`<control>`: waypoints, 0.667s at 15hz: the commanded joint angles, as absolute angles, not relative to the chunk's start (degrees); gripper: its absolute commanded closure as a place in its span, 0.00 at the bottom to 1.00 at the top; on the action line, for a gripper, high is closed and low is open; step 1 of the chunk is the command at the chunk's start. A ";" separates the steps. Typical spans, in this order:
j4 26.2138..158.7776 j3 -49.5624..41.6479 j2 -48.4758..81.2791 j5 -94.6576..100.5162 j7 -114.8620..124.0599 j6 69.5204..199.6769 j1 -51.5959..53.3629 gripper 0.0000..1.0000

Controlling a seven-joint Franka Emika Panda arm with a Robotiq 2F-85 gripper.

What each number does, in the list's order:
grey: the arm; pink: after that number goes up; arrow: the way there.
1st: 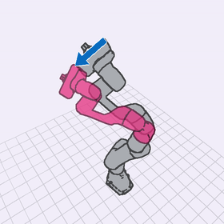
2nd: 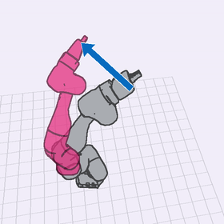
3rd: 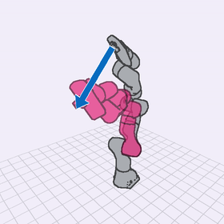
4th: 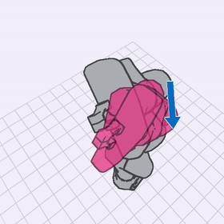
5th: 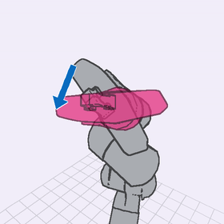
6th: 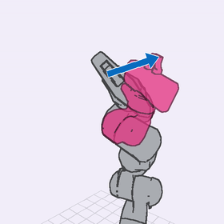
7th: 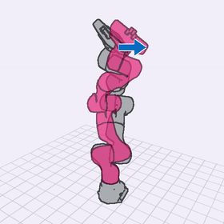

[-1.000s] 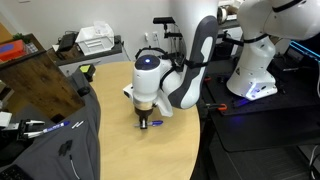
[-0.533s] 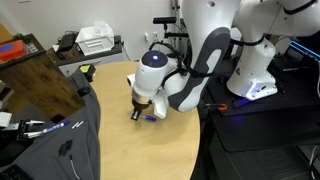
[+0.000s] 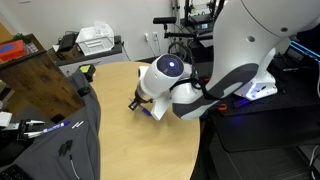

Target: Put the marker in the mug

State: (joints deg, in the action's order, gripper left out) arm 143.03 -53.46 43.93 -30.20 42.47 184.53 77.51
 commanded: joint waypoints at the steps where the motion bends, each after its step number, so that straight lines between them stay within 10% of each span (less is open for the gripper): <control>1: 144.20 -63.48 53.56 -36.18 49.58 178.96 89.85 0.95; 10: 145.24 -76.36 57.73 -27.77 55.80 157.53 99.46 0.95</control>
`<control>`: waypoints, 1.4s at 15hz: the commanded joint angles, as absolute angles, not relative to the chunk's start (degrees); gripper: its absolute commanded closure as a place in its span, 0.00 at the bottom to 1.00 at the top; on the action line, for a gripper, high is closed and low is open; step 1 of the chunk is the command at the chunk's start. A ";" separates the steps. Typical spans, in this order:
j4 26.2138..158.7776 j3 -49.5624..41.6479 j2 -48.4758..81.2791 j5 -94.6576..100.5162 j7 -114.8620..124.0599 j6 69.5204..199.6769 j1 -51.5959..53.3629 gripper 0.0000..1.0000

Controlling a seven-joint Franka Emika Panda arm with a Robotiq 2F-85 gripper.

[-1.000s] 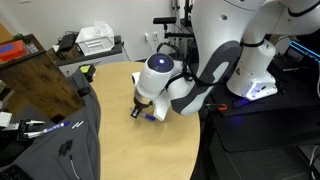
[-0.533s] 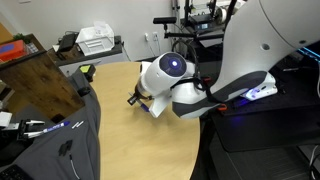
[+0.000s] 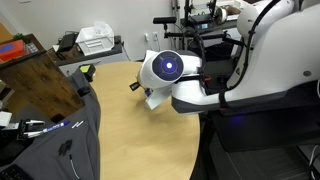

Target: Put the marker in the mug

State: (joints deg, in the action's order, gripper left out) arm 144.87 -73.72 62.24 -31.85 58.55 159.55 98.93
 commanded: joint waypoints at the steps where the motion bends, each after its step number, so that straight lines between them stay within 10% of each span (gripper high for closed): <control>1: 145.05 -77.67 56.97 -26.57 54.80 156.28 99.75 0.95; 20: 145.05 -84.13 38.65 -22.95 32.21 145.46 86.86 0.95; 21: 145.00 -83.25 38.02 -22.85 31.95 146.05 85.76 0.70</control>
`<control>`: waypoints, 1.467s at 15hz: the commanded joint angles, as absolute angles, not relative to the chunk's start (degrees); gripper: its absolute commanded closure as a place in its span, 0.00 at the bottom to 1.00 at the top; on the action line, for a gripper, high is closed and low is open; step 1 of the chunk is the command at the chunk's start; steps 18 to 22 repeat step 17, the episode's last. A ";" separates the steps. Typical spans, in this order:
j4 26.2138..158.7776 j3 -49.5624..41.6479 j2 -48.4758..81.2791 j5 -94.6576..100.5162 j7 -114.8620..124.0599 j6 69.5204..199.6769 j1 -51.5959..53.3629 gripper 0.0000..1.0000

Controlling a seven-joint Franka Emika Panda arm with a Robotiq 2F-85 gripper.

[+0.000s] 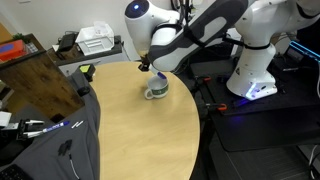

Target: Put the marker in the mug

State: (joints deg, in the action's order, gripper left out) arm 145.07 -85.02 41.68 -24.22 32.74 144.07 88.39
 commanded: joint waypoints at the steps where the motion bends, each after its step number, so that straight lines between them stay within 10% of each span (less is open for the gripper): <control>1: 145.01 -82.31 37.42 -22.68 31.73 146.45 84.79 0.56; 9: 146.96 -82.11 33.48 -21.24 31.80 149.87 87.69 0.01; 22: 149.71 -85.82 27.19 -21.41 32.33 147.82 92.80 0.00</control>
